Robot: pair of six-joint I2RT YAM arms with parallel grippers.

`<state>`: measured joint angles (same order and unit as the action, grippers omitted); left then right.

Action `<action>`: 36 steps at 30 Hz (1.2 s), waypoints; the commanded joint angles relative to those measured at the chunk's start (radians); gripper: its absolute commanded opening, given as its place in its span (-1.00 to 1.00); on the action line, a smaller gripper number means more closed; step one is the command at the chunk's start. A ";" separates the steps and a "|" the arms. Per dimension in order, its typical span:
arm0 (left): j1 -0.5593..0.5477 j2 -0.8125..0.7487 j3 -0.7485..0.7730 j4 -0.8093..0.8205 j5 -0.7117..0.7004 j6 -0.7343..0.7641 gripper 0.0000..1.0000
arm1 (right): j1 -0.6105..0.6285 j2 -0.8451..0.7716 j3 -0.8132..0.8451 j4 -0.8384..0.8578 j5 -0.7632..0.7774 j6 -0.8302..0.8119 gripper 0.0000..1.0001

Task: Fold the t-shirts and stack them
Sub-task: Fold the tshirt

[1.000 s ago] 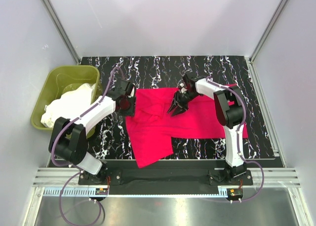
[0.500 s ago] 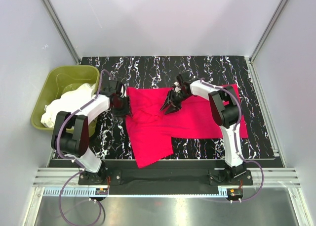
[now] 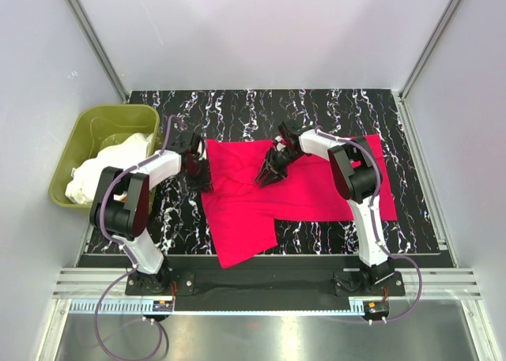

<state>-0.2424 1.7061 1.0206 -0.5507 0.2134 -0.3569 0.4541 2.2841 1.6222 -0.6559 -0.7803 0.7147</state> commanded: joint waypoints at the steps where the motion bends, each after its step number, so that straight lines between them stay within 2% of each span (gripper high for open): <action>1: -0.008 0.013 0.022 0.023 0.004 0.006 -0.44 | 0.017 0.034 0.047 -0.027 -0.031 -0.001 -0.31; 9: -0.028 -0.006 0.033 0.002 -0.058 0.024 -0.89 | 0.021 0.029 0.035 -0.022 -0.020 -0.021 -0.66; 10: -0.032 -0.011 0.038 -0.003 -0.068 0.024 -0.94 | 0.020 0.029 0.033 -0.025 -0.020 -0.023 -0.83; 12: -0.049 -0.032 0.039 -0.020 -0.097 0.030 -0.98 | 0.023 0.017 0.027 -0.030 -0.005 -0.030 -1.00; 23: -0.106 -0.102 -0.027 -0.040 -0.166 0.026 -1.00 | 0.020 -0.090 -0.117 -0.065 0.073 -0.103 -1.00; 26: -0.110 -0.128 -0.050 -0.045 -0.175 0.029 -0.59 | 0.021 -0.124 -0.131 -0.071 0.090 -0.142 -1.00; 31: -0.113 -0.212 -0.050 -0.080 -0.180 0.035 -0.33 | 0.027 -0.115 -0.024 -0.123 0.133 -0.182 -0.43; 32: -0.113 -0.226 -0.042 -0.089 -0.186 0.033 -0.32 | 0.028 -0.109 -0.004 -0.137 0.145 -0.181 -0.42; 36: -0.113 -0.325 0.002 -0.075 -0.175 0.030 0.03 | 0.032 -0.094 0.076 -0.151 0.161 -0.176 -0.36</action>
<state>-0.3527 1.4693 0.9619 -0.6380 0.0502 -0.3332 0.4671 2.2105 1.6203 -0.7803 -0.6540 0.5594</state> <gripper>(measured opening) 0.481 0.309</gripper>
